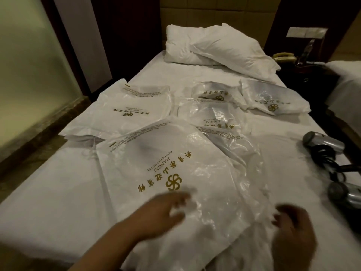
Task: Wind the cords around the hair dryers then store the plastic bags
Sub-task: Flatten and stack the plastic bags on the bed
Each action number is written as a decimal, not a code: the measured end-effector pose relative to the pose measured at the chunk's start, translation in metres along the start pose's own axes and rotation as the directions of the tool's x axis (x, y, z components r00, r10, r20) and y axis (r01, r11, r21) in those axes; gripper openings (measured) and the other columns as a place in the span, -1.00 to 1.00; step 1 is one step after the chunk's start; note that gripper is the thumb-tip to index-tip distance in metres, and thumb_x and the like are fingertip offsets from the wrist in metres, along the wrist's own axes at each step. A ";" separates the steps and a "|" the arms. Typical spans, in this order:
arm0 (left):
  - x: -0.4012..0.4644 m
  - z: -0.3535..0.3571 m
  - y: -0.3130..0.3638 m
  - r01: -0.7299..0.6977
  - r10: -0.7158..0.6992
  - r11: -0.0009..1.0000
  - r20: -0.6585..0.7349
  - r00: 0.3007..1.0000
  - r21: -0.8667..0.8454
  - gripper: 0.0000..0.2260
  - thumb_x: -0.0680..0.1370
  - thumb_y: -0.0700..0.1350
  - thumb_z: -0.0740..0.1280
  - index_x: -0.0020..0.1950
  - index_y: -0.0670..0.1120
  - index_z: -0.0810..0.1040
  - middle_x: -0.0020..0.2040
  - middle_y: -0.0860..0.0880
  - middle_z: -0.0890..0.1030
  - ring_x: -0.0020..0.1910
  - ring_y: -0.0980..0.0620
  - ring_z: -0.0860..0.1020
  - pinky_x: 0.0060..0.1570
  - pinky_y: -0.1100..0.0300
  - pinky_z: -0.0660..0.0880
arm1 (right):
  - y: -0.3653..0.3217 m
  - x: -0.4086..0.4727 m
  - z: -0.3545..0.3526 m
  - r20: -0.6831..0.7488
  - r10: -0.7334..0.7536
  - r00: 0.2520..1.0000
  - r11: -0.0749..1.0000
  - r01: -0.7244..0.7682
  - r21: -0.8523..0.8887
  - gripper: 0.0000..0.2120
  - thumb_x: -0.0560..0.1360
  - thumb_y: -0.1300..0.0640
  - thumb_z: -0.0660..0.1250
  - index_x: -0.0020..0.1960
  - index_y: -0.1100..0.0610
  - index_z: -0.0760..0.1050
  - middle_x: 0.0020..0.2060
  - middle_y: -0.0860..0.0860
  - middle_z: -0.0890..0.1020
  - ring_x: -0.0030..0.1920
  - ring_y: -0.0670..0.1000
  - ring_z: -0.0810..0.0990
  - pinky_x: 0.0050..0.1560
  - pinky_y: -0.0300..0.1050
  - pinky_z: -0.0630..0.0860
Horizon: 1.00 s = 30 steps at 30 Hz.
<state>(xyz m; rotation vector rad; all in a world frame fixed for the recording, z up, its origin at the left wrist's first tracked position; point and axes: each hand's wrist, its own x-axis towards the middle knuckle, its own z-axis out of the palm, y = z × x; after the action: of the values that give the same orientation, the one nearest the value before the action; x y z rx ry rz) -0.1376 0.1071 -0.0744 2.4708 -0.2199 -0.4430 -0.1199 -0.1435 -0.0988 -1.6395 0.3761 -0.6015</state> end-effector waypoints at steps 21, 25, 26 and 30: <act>0.046 0.050 -0.046 0.346 -0.804 0.581 -0.455 0.383 -0.737 -0.23 0.54 -0.09 0.33 0.55 -0.21 -0.11 0.55 -0.19 -0.16 0.46 -0.20 0.18 0.31 0.01 0.29 | 0.036 0.011 0.158 0.704 -0.023 0.709 0.536 0.604 -0.591 -0.30 0.51 0.20 0.23 0.54 0.14 -0.03 0.54 0.12 -0.10 -0.17 -0.03 0.55 -0.36 -0.22 0.46; 0.046 0.041 -0.080 0.264 -0.955 0.259 -0.205 0.215 -0.929 -0.16 0.43 -0.06 0.47 0.51 -0.22 0.01 0.48 -0.29 0.09 0.33 -0.32 0.37 0.25 -0.14 0.40 | 0.024 0.034 0.168 0.612 0.099 0.784 0.563 0.463 -0.684 -0.28 0.52 0.14 0.23 0.53 0.15 -0.10 0.48 0.20 0.09 0.17 0.15 0.51 -0.13 -0.12 0.45; 0.046 0.040 -0.089 0.198 -0.968 0.195 -0.156 0.196 -0.961 -0.22 0.40 -0.08 0.50 0.45 -0.24 0.12 0.41 -0.31 0.21 0.15 -0.32 0.52 0.11 -0.16 0.51 | 0.022 0.036 0.171 0.593 0.152 0.791 0.610 0.397 -0.686 -0.32 0.50 0.16 0.26 0.51 0.18 -0.01 0.41 0.21 0.24 0.19 0.19 0.50 -0.03 -0.08 0.45; 0.036 0.027 -0.098 -0.134 -0.941 -0.152 0.101 0.324 -0.979 -0.69 0.49 -0.31 0.38 0.18 -0.30 0.39 -0.08 -0.26 0.52 -0.37 -0.07 0.52 -0.58 0.26 0.51 | 0.008 0.040 0.178 0.554 0.379 0.741 0.762 0.090 -0.641 -0.60 0.45 0.16 0.36 0.18 0.22 0.28 -0.03 0.16 0.55 -0.12 0.19 0.60 -0.09 0.02 0.56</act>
<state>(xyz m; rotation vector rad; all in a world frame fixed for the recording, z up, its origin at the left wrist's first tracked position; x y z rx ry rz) -0.1084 0.1615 -0.1631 0.8251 1.2626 0.2871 0.0164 -0.0230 -0.1130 -2.3192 0.1792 0.3277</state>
